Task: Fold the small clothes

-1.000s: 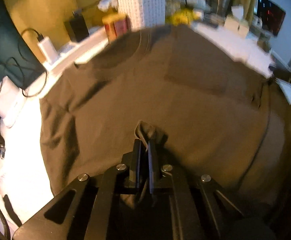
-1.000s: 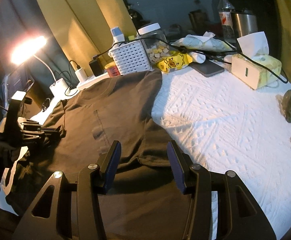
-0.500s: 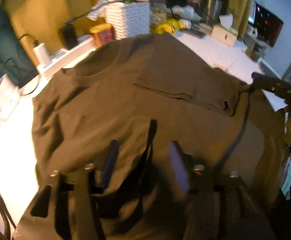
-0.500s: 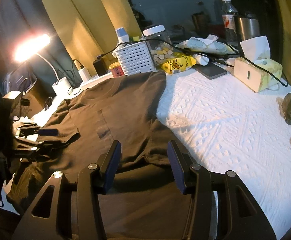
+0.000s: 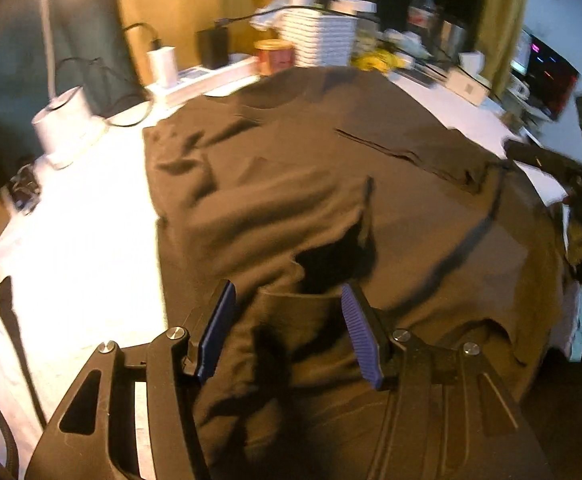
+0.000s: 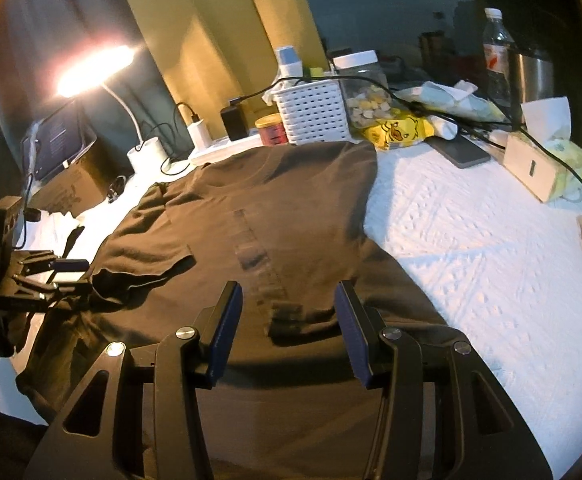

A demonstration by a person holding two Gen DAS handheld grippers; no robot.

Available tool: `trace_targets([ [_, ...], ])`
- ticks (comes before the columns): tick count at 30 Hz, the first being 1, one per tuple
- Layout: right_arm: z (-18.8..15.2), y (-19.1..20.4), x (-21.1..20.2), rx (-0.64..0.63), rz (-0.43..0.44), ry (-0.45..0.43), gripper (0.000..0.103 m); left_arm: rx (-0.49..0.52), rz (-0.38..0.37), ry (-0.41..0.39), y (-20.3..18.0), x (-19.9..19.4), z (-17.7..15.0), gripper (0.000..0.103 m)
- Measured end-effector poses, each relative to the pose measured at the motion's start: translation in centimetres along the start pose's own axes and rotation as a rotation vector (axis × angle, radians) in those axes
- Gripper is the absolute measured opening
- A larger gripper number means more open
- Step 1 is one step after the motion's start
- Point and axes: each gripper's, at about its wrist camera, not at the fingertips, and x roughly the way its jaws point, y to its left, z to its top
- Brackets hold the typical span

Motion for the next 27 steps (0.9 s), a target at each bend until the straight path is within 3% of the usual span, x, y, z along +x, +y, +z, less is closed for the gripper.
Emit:
trace_targets([
  [5,-0.1,0.3,-0.3,0.0,-0.016,0.003,0.051,0.045,0.01,0.03,-0.8,1.6,-0.5,0.053],
  [9,-0.3,0.6,-0.6,-0.002,-0.024,0.006,0.051,0.032,0.028,0.03,-0.3,1.9,-0.6,0.016],
  [13,-0.3,0.7,-0.8,-0.003,-0.026,0.004,0.051,0.073,0.002,0.013,-1.2,0.7,-1.0,0.015],
  [19,-0.5,0.9,-0.7,-0.008,-0.019,0.008,0.051,0.12,-0.055,0.077,-3.0,0.6,-2.3,0.015],
  [24,-0.6,0.9,-0.7,-0.01,-0.019,0.008,0.051,0.097,-0.041,0.071,-3.2,-0.8,-2.0,0.019],
  [26,-0.6,1.0,-0.6,-0.01,-0.017,0.01,0.051,0.088,-0.025,0.064,-3.0,-1.0,-1.8,0.039],
  [27,-0.7,1.0,-0.6,-0.011,-0.016,0.013,0.051,0.08,-0.031,0.06,-2.9,-1.0,-1.8,0.057],
])
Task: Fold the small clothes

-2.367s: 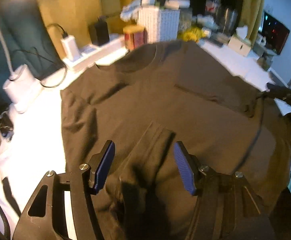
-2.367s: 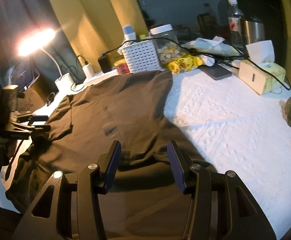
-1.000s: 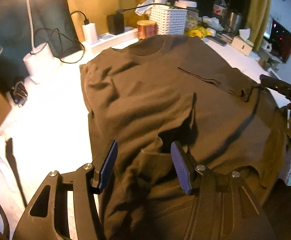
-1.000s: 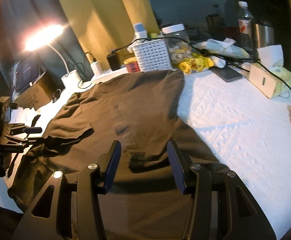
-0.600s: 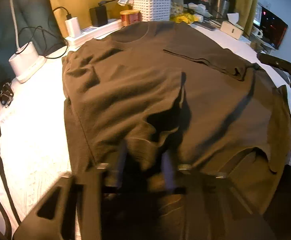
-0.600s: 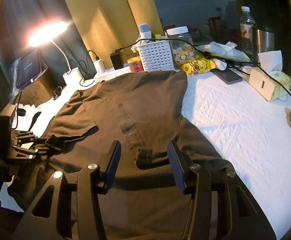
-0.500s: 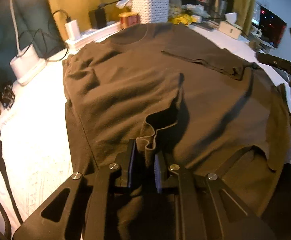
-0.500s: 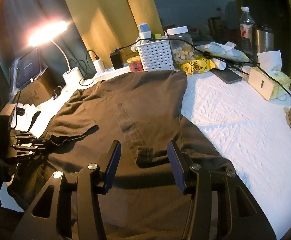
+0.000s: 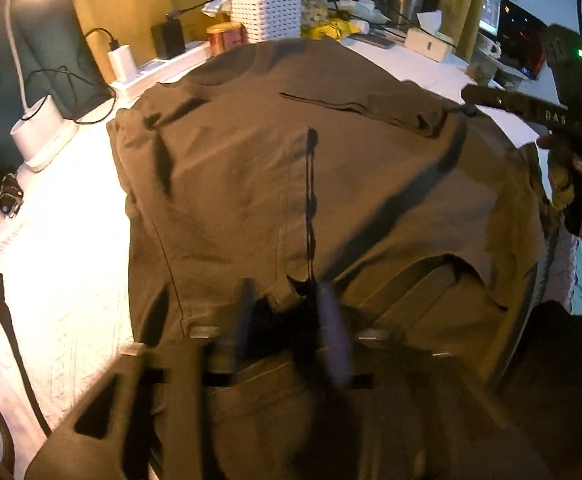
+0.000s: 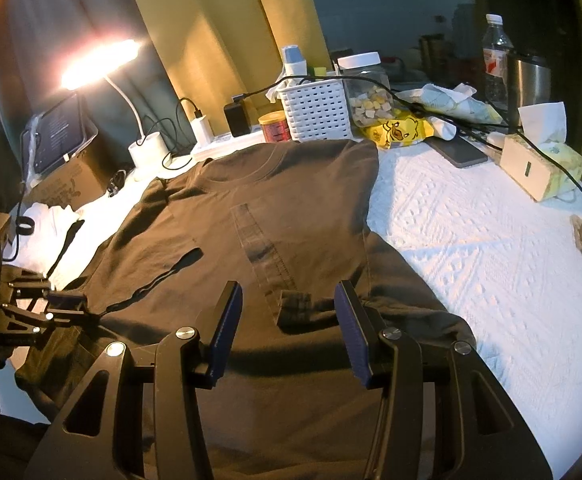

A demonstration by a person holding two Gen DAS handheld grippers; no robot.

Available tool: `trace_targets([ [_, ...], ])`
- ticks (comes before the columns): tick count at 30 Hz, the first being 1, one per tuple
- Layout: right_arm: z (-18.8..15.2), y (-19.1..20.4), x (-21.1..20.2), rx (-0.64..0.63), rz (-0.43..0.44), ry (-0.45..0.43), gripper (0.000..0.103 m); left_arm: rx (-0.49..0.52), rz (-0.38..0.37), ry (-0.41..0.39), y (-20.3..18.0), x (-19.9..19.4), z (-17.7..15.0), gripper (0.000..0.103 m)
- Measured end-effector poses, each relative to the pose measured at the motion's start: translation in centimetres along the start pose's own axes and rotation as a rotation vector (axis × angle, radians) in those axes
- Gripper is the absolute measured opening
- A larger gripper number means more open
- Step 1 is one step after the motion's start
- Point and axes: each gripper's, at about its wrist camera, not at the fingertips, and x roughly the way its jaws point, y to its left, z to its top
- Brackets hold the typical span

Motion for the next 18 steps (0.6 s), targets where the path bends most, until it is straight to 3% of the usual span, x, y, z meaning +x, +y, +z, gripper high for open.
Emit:
trace_targets([
  [1,0.0,0.0,0.0,0.0,0.001,0.003,0.051,-0.013,-0.014,-0.006,0.1,0.0,0.0,0.065],
  [12,0.1,-0.2,0.9,-0.015,0.005,0.033,0.051,0.047,-0.137,0.027,-2.1,1.2,0.3,0.065],
  [15,0.6,-0.3,1.5,-0.028,0.003,0.047,0.051,0.056,-0.128,0.039,-2.4,1.3,0.2,0.065],
  [18,1.1,-0.2,2.2,-0.046,0.015,0.067,0.051,0.006,-0.106,-0.014,-1.2,0.2,0.6,0.065],
])
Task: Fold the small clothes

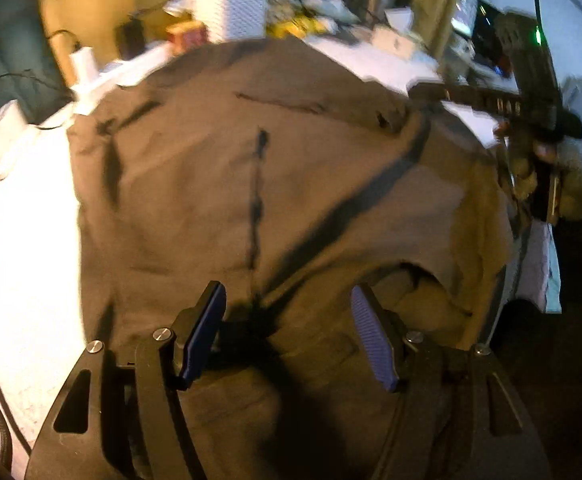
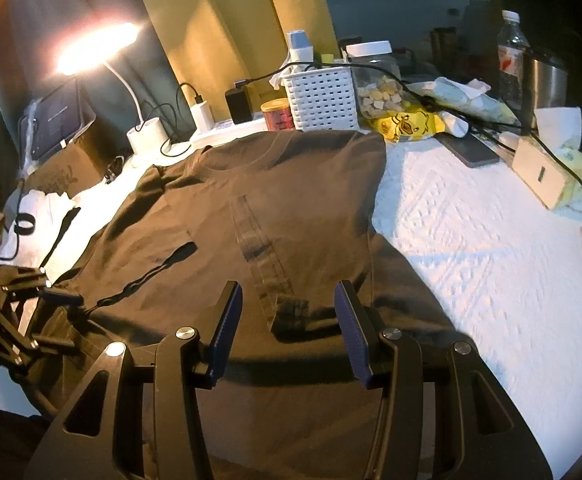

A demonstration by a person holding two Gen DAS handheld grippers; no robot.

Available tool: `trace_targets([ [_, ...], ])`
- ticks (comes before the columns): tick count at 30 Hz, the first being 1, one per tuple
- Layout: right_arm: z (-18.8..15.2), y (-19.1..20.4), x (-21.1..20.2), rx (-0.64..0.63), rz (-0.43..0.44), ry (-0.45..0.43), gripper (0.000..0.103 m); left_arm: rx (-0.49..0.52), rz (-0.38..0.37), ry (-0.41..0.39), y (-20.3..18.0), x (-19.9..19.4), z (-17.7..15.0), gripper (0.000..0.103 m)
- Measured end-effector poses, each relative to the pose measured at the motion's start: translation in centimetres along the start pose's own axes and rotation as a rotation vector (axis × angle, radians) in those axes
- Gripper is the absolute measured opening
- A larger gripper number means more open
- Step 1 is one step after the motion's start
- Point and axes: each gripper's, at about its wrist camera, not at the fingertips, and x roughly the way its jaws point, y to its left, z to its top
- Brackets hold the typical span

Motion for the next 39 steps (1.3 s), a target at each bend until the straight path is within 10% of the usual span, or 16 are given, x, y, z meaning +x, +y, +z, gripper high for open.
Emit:
trace_targets([
  [17,2.2,-2.0,2.5,0.001,-0.02,0.046,0.051,-0.309,0.196,-0.173,15.2,1.2,5.0,0.064],
  [24,4.3,-3.4,4.2,-0.004,-0.041,0.051,0.051,-0.276,0.205,-0.127,17.4,4.6,8.5,0.041],
  [28,5.2,-4.1,5.2,-0.005,-0.046,0.053,0.051,-0.267,0.208,-0.094,18.3,5.6,9.1,0.007],
  [39,6.5,-5.0,8.1,-0.007,-0.041,0.082,0.051,-0.26,0.403,-0.094,22.0,3.1,7.5,0.005],
])
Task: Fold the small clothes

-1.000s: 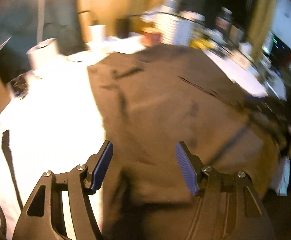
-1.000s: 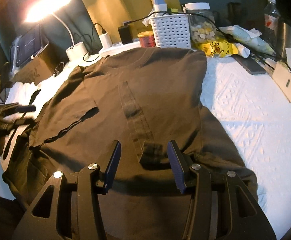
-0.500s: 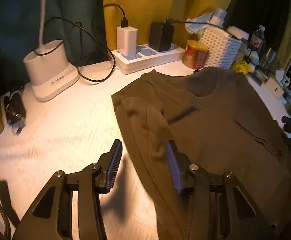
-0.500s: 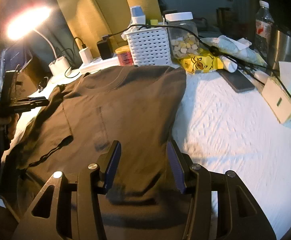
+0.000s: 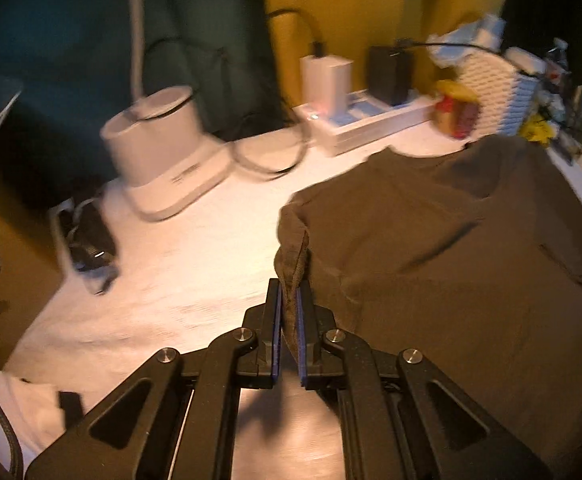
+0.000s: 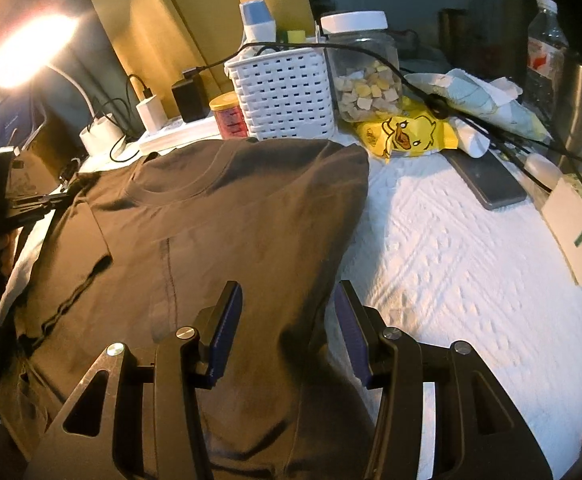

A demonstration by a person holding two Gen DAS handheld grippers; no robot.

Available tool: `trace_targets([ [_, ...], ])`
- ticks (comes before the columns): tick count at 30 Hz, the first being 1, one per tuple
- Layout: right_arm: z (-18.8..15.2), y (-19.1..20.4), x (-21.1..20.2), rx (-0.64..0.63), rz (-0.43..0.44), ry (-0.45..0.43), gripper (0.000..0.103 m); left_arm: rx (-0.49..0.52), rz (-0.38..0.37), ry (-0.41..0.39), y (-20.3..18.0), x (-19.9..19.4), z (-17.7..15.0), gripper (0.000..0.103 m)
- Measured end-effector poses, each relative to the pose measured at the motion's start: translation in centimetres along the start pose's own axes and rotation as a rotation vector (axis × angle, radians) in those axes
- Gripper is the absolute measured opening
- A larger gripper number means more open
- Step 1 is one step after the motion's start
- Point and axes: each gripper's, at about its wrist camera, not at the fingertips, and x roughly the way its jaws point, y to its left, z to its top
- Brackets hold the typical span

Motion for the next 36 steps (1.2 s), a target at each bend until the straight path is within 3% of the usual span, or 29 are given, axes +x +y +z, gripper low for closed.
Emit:
trace_targets([
  [4,0.0,0.1,0.5,-0.002,0.003,0.015,0.051,-0.023,0.034,0.024,1.6,0.9,-1.0,0.003],
  [14,-0.7,0.3,-1.1,0.01,-0.014,0.007,0.051,-0.096,-0.007,0.016,1.1,-1.5,-1.5,0.005],
  [15,-0.9,0.2,-1.4,0.013,-0.018,0.006,0.051,-0.1,-0.015,0.014,0.8,-2.0,-1.7,0.011],
  [17,-1.5,0.3,-1.9,0.016,-0.027,0.008,0.051,-0.102,-0.04,0.007,0.0,-3.1,-2.2,0.037],
  [18,-1.8,0.4,-2.1,0.014,-0.031,0.011,0.051,-0.107,-0.052,0.001,-0.4,-3.7,-2.6,0.06],
  [19,-2.1,0.5,-2.3,0.008,-0.038,0.018,0.051,-0.121,-0.063,-0.009,-0.8,-4.5,-3.2,0.07],
  [22,-3.2,1.5,-2.6,-0.052,-0.096,0.041,0.051,-0.141,-0.098,-0.002,-2.0,-5.8,-4.7,0.07],
  [24,-3.9,2.4,-2.7,-0.099,-0.129,0.057,0.061,-0.124,-0.1,0.015,-3.1,-6.4,-5.9,0.07],
  [25,-4.2,2.7,-2.6,-0.118,-0.14,0.067,0.072,-0.11,-0.099,0.026,-3.7,-6.6,-6.5,0.07],
  [26,-4.5,3.1,-2.4,-0.139,-0.15,0.078,0.074,-0.094,-0.095,0.039,-4.3,-6.7,-7.2,0.07],
  [32,-6.4,5.3,-2.3,-0.232,-0.188,0.122,0.074,-0.054,-0.094,0.112,-6.7,-6.7,-11.0,0.07],
  [36,-7.0,5.7,-2.8,-0.241,-0.201,0.129,0.074,-0.057,-0.08,0.1,-7.2,-7.3,-12.2,0.075],
])
